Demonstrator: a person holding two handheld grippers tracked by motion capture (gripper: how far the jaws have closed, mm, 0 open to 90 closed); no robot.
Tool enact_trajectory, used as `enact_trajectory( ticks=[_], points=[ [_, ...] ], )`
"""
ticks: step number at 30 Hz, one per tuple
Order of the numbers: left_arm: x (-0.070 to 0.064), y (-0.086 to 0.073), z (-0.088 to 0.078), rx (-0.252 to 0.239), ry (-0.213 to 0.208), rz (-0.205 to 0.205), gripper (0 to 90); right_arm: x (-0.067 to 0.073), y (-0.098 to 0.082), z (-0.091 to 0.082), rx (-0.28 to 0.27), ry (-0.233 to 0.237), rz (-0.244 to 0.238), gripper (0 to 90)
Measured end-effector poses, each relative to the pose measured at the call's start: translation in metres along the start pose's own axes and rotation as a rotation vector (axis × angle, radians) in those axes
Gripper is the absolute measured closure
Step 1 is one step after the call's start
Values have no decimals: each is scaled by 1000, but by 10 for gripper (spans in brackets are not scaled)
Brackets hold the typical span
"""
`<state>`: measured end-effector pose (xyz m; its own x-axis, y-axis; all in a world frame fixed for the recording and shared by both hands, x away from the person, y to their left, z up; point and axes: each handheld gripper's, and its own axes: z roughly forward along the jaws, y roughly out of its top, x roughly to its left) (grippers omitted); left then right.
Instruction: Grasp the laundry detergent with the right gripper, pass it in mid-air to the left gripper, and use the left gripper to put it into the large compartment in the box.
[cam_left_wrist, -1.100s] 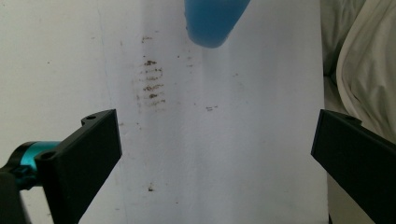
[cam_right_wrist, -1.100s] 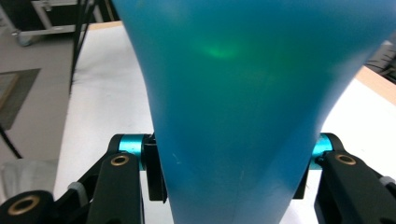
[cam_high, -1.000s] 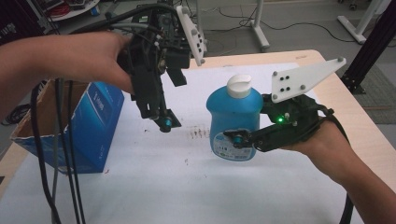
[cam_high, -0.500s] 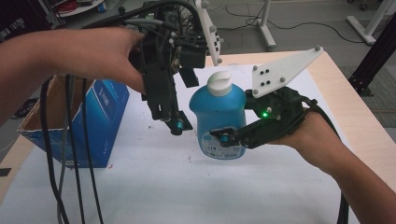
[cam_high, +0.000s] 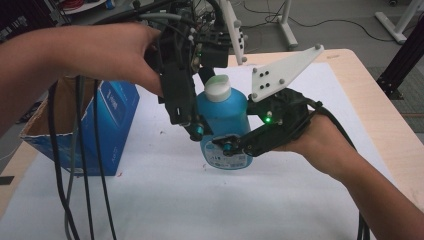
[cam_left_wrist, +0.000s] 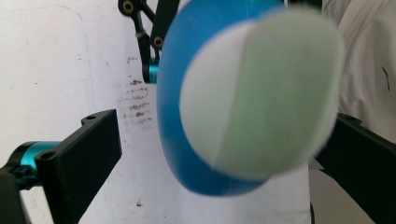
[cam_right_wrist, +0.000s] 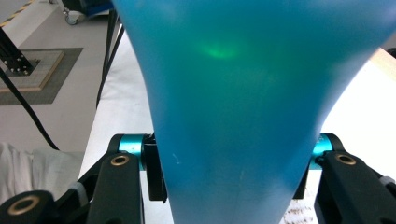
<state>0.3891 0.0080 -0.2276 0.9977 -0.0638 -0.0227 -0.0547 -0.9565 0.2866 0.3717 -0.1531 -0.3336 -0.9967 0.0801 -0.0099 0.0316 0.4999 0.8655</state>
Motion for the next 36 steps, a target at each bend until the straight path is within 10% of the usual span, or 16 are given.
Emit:
enact_trajectory(
  ticks=[36],
  points=[
    [0, 4, 2, -5, -49, 48, 361, 2, 5, 10, -2, 16, 7, 469]
  ],
)
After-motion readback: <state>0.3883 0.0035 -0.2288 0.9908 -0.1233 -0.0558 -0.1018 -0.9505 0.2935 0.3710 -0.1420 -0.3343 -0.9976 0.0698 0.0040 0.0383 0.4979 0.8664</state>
